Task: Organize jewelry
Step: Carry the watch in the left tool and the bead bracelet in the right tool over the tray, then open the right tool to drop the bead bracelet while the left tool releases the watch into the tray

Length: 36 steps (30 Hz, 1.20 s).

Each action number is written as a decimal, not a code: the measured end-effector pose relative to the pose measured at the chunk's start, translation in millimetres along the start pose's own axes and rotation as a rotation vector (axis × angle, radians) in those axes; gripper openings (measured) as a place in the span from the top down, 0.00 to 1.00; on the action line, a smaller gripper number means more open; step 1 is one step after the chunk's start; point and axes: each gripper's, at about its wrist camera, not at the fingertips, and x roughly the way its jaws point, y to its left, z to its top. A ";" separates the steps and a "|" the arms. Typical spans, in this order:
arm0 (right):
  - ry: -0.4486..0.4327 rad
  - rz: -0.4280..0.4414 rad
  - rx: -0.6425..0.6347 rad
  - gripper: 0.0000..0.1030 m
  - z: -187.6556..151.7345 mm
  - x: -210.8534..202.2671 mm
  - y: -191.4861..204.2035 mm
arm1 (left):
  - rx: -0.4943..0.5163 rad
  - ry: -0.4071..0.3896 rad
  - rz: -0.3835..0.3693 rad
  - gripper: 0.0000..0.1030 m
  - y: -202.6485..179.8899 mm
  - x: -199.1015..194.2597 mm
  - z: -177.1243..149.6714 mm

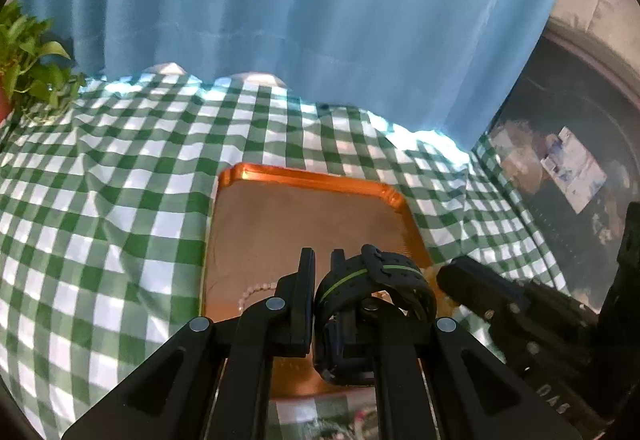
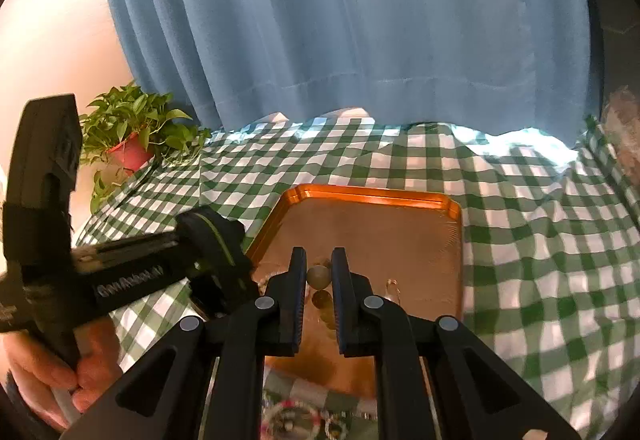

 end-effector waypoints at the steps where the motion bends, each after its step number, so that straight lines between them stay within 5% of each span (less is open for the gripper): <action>1: -0.003 0.004 0.008 0.89 1.1 3.1 -1.7 | 0.013 0.023 0.010 0.92 0.4 10.9 -0.7; 11: 0.081 0.029 0.030 0.89 -16.2 53.0 -9.3 | 0.043 0.218 0.051 0.92 5.6 75.1 -26.3; 26: 0.147 0.056 0.028 0.89 -35.0 62.6 -9.1 | 0.039 0.261 0.064 0.92 14.2 67.3 -43.8; 36: 0.205 0.011 0.040 0.89 -48.0 84.7 -24.6 | 0.116 0.243 0.231 0.92 17.7 75.6 -42.9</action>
